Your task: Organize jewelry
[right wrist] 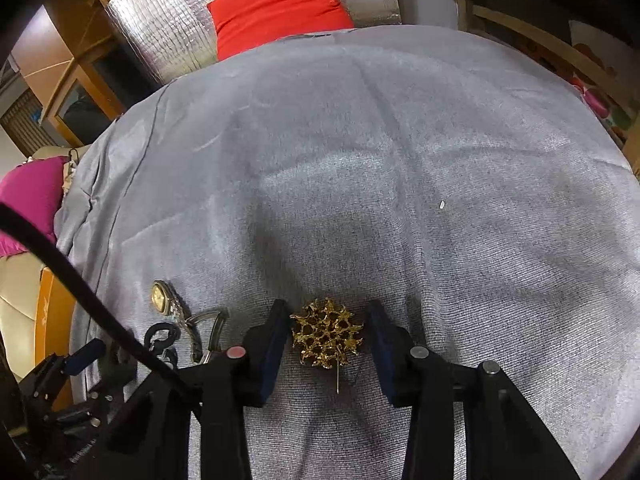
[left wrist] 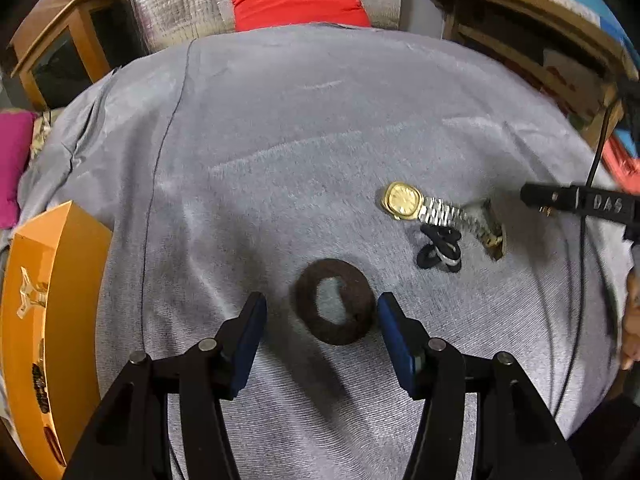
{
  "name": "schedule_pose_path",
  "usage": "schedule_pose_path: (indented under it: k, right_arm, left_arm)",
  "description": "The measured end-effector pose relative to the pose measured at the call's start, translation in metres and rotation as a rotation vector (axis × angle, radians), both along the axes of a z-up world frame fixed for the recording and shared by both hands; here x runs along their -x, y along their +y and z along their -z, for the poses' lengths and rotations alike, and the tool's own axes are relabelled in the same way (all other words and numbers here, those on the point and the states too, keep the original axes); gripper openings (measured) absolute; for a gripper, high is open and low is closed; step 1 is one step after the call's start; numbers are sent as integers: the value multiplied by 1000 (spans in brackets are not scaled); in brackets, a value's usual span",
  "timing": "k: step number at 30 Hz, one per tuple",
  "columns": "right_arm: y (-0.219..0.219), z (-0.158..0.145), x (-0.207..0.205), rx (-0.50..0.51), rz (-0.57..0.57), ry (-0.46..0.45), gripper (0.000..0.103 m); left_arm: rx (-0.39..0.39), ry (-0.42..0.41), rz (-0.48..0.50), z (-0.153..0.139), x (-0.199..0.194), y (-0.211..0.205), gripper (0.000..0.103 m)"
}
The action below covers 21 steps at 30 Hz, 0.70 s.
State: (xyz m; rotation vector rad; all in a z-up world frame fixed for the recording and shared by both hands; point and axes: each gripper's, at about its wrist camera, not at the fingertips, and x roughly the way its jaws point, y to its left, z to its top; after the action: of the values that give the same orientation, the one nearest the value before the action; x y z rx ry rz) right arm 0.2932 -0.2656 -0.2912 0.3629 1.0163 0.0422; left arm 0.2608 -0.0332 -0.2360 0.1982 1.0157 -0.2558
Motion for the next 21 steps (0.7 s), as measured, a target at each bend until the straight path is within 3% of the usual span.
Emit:
schedule_pose_path:
  k: [8,13,15,21]
  right_arm:
    - [-2,0,-2,-26,8,18,43]
    - [-6,1,0,-58,8,22,44]
    - [-11,1,0,-95,4,28,46]
    - [-53,7,7,-373,67,37,52]
  left_arm:
    - [115,4,-61,-10,-4,43,59]
    - [95,19,-33,-5,-5,31,59]
    - [91,32,-21,-2,-5,24,59]
    - [70,49,0,4,-6,9,65]
